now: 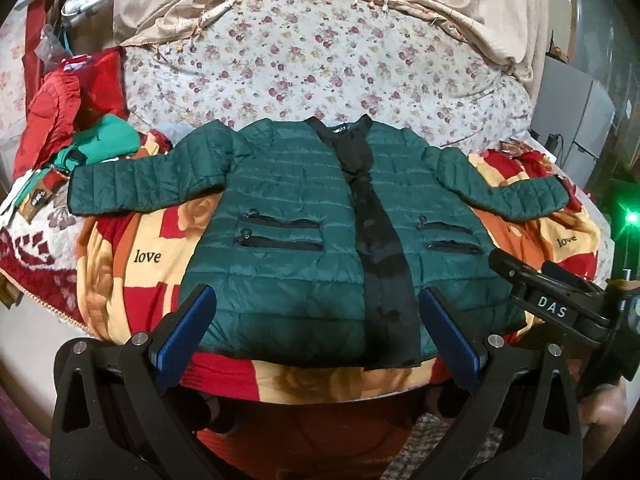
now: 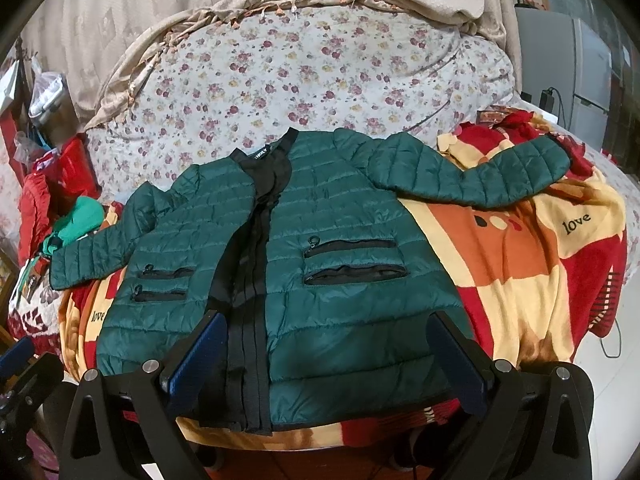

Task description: Fold large clothes

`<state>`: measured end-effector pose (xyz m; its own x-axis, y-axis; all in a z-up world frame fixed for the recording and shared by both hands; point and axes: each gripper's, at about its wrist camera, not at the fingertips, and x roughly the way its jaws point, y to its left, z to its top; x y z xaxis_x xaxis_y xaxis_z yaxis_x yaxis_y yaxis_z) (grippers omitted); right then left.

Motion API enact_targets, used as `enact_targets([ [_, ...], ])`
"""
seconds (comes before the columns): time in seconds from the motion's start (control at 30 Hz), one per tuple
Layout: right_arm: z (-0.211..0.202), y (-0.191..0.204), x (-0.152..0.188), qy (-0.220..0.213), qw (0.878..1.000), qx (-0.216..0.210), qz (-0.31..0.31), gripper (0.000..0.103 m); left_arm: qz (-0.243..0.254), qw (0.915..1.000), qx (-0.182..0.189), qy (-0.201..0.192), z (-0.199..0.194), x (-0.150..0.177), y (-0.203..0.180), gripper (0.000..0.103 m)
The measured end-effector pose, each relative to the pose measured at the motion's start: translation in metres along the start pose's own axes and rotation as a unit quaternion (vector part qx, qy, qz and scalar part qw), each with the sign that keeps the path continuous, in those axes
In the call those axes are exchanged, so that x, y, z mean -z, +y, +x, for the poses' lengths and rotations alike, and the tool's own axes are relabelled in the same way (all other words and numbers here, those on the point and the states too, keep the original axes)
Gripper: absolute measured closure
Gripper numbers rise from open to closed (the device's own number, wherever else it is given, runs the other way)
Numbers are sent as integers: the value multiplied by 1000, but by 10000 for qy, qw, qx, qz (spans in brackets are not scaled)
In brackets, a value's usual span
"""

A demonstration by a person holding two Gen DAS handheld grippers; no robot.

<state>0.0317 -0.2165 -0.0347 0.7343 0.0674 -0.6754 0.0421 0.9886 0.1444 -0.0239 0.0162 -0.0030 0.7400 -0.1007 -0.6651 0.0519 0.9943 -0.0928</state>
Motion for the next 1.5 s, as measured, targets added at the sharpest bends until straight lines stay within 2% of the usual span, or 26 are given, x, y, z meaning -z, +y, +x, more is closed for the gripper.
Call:
enact_targets([
  [0.2, 1, 1, 1, 9, 10000, 6, 26, 4, -9, 9998, 150, 97, 2, 2, 1, 1],
  [0.37, 2, 1, 1, 12, 10000, -1, 28, 4, 50, 9997, 219, 29, -1, 2, -1, 1],
  [1.5, 6, -1, 5, 54, 10000, 31, 78, 4, -8, 9995, 309, 29, -4, -2, 0, 1],
])
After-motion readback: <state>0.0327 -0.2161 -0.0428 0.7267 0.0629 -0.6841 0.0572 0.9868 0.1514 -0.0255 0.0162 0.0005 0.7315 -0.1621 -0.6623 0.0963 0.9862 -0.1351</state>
